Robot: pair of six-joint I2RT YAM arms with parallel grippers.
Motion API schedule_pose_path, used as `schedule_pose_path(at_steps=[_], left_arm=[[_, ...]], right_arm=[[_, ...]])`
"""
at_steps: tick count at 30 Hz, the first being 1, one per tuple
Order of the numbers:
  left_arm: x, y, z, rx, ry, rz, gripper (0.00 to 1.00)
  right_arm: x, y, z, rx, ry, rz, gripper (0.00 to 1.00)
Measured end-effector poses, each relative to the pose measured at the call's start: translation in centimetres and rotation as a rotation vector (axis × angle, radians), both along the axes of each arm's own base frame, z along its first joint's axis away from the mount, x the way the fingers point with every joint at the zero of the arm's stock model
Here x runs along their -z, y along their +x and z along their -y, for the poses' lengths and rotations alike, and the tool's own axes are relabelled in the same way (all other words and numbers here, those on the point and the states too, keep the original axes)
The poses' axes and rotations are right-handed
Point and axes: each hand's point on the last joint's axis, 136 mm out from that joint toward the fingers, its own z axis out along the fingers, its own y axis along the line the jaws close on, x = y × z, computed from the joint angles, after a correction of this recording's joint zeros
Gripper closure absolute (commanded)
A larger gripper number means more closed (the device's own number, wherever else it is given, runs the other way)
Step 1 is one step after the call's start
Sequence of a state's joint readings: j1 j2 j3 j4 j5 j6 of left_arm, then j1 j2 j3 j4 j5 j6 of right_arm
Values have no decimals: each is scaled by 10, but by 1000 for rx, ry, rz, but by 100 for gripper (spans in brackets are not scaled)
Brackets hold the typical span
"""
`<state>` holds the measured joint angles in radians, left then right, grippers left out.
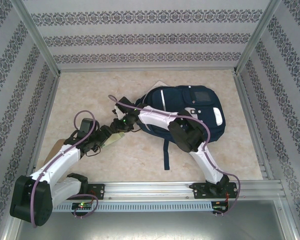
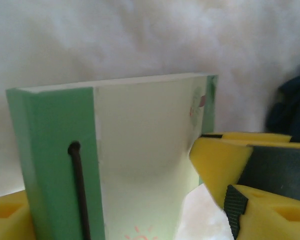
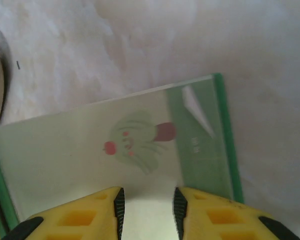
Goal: Pack the student bag
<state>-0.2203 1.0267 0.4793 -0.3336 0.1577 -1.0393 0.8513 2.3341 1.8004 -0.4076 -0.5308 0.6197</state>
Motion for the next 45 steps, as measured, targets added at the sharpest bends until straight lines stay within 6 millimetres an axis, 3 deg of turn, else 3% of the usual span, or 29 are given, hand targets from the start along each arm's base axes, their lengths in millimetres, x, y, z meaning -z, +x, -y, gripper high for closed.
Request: schedule_pose_path(at_steps=[3,5,9,18,22,26,30,32,37,42,45], left_arm=[[8,-8,-1,7,6,-24,50],[6,-8,-1,11,6,-15,57],[1,-5,0,10,-3,6,83],[-8,1,4,20,-21,50,92],[-25,8,6,24,-36,100,95],[-43,11,5,19,-35,133,97],[-58,15,5,18,-31,150,97],[-66,18,5,18,-31,162,98],[-81,23,7,24,-32,190,98],[-97,27,8,43,-21,218,98],[-108,31,9,59,-17,244,98]], right_arm=[[-8,6,-3,13,28,-2,64],[-8,9,-2,22,30,-5,64],[-7,13,1,35,29,-9,64],[-10,18,5,46,26,2,63],[-23,25,19,54,-13,53,60],[-51,45,51,93,-90,169,55],[-84,80,103,179,-215,320,49],[-91,92,130,215,-291,370,48],[-83,109,189,284,-500,437,45],[-67,101,212,277,-619,430,45],[-66,102,214,281,-633,435,55]])
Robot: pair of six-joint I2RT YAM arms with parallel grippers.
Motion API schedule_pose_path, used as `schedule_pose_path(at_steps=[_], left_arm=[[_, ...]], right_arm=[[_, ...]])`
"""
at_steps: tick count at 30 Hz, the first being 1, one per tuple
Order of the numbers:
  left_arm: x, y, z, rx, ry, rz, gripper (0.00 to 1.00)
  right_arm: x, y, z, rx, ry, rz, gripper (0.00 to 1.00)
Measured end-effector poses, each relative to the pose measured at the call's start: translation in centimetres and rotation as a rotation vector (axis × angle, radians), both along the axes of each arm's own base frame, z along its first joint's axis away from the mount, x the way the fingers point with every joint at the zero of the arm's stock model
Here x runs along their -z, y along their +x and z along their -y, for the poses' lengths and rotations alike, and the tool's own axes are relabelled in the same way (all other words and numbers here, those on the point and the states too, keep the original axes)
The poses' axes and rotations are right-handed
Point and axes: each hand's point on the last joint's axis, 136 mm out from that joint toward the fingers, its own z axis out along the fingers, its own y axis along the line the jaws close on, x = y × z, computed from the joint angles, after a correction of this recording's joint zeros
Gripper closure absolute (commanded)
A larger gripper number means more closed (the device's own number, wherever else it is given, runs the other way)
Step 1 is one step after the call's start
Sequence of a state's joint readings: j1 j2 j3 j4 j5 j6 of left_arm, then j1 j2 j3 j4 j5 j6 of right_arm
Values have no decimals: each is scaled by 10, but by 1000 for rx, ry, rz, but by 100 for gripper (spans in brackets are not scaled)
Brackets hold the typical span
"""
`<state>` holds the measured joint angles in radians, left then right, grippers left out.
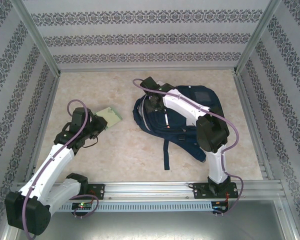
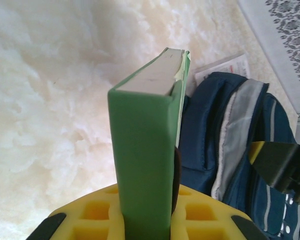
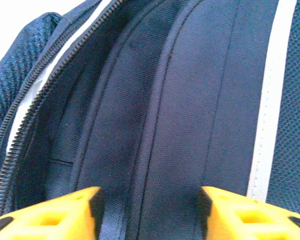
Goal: Pack the student bag
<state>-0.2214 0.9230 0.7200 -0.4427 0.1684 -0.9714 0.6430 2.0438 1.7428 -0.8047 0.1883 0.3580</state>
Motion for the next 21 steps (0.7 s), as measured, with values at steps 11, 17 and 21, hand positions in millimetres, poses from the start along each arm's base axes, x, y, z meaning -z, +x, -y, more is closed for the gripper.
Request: schedule_pose_path(at_steps=[11,17,21], left_arm=[[-22,15,18,79,-47,37,98],[-26,36,52,148,-125,59,98],[-23,49,91,223,-161,57,99]], right_arm=[[-10,0,6,-9,20,21,100],[-71,5,27,18,148,90,100],[-116,10,55,54,290,128,100]])
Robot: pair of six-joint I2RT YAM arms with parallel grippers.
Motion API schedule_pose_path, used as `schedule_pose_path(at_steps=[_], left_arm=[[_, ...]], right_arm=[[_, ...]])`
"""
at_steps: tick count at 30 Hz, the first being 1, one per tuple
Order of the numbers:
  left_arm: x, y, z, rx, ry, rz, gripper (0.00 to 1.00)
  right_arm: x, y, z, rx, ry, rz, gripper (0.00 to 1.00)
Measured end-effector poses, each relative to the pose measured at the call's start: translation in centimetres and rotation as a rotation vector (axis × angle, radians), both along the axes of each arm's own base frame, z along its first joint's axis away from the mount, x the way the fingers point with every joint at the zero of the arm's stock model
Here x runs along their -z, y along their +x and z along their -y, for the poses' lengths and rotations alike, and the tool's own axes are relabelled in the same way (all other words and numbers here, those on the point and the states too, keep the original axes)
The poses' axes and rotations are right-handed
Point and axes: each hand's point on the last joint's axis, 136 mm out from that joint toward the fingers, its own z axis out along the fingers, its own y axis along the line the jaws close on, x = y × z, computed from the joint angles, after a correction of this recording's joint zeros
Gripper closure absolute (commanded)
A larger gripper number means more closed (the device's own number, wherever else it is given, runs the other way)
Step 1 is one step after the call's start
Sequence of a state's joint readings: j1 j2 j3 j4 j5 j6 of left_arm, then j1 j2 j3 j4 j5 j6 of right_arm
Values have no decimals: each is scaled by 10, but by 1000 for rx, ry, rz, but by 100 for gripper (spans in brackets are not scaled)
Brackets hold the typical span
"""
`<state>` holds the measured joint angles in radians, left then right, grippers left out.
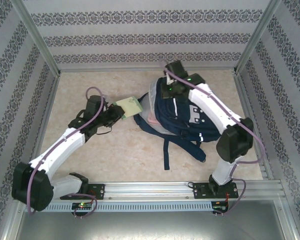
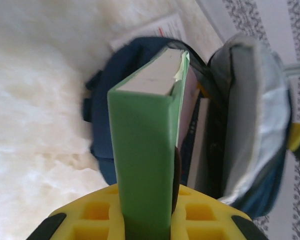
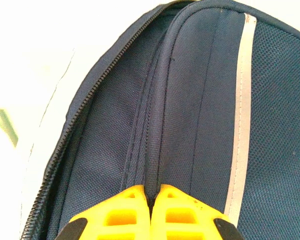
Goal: Pack the student bag
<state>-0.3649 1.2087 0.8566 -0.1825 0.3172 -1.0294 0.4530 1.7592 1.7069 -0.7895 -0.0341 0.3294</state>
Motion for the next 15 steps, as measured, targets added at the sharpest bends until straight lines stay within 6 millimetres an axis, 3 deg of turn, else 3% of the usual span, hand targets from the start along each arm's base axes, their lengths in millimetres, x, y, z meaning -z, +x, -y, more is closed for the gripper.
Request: schedule_pose_path(at_steps=[5,10,15], left_arm=[[-2,18,58,105,-43,18,99],[-3,38,118,213,-84,42,99],[15,52,167,297,-124,22,99]], right_arm=[[-27,1,21,14,125,8,100],[-31,1,23,10,218,-30,100],[-31,1,24,8,265,-45,100]])
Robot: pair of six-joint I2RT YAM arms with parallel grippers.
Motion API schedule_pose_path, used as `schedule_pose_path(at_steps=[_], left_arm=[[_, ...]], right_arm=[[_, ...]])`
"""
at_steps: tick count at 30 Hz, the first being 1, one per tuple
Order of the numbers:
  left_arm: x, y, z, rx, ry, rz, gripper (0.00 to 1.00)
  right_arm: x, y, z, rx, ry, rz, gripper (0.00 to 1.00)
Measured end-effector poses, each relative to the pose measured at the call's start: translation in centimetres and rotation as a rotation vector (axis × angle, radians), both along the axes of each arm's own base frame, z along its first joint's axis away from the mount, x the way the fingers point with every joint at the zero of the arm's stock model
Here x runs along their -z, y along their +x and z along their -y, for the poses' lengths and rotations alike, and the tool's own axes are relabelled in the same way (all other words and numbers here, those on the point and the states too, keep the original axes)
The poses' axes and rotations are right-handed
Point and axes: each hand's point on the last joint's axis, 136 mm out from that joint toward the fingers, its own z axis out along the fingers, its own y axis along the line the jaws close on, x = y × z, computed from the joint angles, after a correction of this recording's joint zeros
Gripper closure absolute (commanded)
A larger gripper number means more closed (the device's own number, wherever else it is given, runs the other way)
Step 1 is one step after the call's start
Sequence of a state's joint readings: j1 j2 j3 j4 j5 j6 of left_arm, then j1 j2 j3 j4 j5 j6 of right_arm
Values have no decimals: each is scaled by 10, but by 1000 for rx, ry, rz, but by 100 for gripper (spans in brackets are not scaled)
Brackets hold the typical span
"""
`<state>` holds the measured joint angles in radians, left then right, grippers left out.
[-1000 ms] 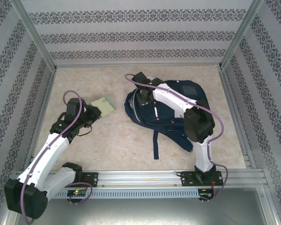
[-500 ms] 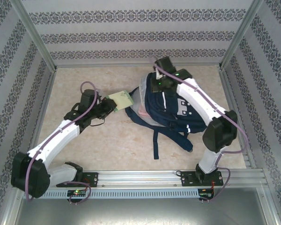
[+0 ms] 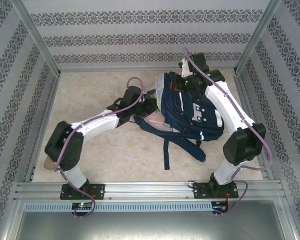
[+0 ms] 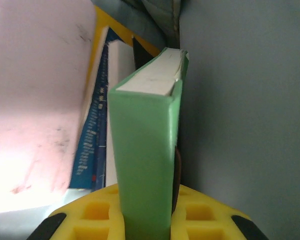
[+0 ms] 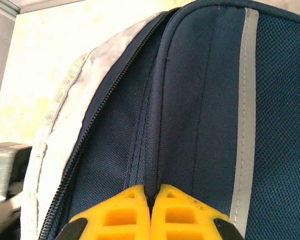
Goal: Pack the student bag
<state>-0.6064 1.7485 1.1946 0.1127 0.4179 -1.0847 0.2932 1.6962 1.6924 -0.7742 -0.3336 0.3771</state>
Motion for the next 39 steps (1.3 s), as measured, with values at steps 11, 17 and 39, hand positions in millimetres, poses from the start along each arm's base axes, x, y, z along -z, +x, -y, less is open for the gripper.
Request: schedule_pose_path(at_steps=[11,17,39], left_arm=[[47,15,86,136,-15,-75,79],[55,10,90,160,53,-96,41],[11,-31,-143,-241,589,-80,8]], right_arm=[[1,-4,3,9,39,-26,100],[1,-9,6,21,46,-30,100],[23,-21,-18,-40,49,-9,96]])
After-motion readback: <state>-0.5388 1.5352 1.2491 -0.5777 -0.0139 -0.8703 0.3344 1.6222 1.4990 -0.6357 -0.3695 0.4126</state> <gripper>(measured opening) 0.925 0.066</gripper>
